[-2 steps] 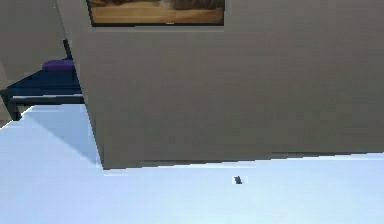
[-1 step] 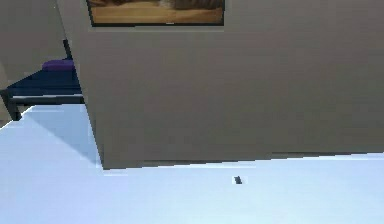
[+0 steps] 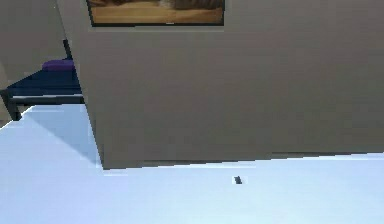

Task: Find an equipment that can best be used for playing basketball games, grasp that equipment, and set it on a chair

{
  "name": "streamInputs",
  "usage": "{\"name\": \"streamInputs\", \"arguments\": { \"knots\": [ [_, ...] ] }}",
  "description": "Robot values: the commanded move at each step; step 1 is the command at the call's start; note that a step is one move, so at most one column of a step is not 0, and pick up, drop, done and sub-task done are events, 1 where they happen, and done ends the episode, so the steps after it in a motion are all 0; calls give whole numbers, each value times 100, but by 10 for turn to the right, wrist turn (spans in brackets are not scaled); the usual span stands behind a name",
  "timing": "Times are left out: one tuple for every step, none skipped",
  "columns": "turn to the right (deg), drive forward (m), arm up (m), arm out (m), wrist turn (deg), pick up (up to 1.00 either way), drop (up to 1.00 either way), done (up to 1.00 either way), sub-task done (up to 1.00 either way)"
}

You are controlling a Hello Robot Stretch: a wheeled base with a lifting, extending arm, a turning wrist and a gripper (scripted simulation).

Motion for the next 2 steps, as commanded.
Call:
{"name": "streamInputs", "arguments": {
  "knots": [
    [0,0,-36,0,0,0,0,0,0],
    [0,0,-50,0,0,0,0,0,0]
  ]
}}
